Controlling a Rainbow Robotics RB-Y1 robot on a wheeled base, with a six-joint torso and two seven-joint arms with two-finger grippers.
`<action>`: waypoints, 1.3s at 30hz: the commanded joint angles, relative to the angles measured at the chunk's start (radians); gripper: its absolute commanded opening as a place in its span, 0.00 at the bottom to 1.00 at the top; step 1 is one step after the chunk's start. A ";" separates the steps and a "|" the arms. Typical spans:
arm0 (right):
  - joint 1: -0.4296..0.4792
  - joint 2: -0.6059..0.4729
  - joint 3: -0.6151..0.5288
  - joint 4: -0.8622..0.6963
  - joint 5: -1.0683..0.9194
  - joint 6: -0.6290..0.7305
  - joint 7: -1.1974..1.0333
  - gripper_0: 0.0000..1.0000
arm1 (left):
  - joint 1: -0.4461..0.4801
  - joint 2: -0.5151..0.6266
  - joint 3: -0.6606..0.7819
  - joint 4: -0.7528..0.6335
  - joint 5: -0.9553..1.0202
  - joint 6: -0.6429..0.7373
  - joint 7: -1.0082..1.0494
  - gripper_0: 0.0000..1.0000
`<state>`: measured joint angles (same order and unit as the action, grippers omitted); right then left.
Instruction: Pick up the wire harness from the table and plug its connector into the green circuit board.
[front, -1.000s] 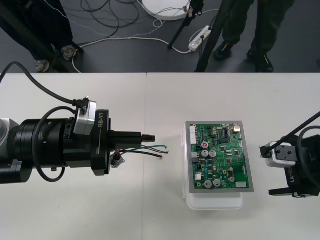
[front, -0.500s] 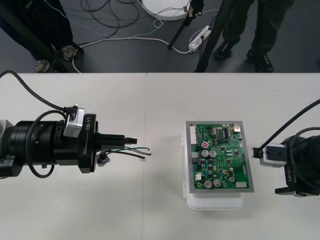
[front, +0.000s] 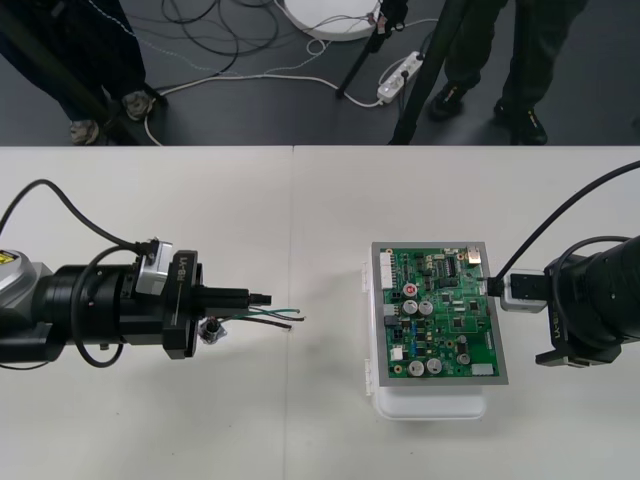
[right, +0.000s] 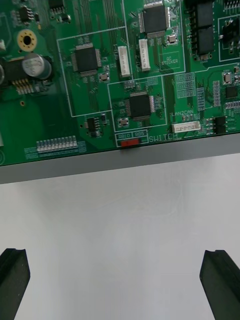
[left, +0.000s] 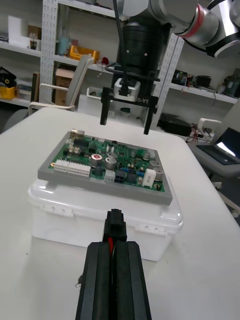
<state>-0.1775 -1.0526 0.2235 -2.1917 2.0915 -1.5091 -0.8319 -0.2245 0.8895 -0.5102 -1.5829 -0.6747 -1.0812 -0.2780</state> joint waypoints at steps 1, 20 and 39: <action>-0.074 0.010 0.063 0.012 0.033 0.007 0.025 1.00 | -0.061 -0.057 -0.060 0.078 0.015 -0.120 -0.095 0.00; -0.119 0.048 0.139 0.044 0.111 0.040 0.185 1.00 | -0.200 -0.267 -0.205 0.396 0.015 -0.186 -0.299 0.00; -0.119 0.097 0.172 0.064 0.165 0.035 0.146 1.00 | -0.283 -0.405 -0.215 0.503 0.003 -0.186 -0.323 0.00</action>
<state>-0.2688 -0.9778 0.3724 -2.1217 2.2305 -1.4777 -0.6538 -0.4600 0.5117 -0.7048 -1.0730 -0.6741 -1.2242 -0.5293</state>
